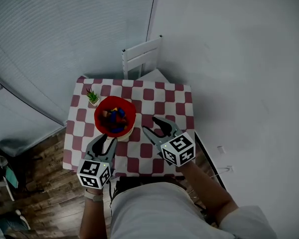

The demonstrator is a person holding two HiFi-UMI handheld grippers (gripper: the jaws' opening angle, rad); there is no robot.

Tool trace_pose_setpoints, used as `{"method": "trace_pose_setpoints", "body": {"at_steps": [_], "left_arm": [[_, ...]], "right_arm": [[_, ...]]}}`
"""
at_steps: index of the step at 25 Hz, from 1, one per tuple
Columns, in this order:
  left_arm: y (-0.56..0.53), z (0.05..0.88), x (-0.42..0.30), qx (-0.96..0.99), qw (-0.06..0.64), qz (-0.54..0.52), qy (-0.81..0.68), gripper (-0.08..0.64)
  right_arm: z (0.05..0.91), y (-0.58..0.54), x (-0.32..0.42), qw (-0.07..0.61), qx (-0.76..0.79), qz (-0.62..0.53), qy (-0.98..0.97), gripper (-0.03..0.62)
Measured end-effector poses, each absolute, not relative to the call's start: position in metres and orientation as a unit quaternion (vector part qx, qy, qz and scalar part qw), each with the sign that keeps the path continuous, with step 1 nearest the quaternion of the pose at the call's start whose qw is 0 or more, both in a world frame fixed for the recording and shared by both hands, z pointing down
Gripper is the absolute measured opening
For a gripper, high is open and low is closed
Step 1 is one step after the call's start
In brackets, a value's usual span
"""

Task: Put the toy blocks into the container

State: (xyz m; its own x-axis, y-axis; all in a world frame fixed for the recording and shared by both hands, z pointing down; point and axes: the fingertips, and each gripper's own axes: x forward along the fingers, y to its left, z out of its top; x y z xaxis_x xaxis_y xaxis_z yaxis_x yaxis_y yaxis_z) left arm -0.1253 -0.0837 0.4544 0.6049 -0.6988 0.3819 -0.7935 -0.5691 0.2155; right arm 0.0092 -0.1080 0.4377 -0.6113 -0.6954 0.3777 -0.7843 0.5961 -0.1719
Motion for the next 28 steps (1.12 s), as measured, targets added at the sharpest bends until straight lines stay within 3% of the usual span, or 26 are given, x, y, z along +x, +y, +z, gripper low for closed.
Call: {"method": "trace_pose_setpoints", "body": {"at_steps": [15,28], "left_arm": [[-0.091,0.356,-0.044,0.933,0.114,0.038,-0.34,0.176],[-0.081,0.336,-0.023,0.946,0.1,0.004,-0.309,0.195]], "right_arm": [[0.378,-0.076,0.075,0.071,0.448,0.125,-0.882,0.201],[0.379,-0.05,0.085,0.048,0.456,0.128,-0.879,0.201]]}}
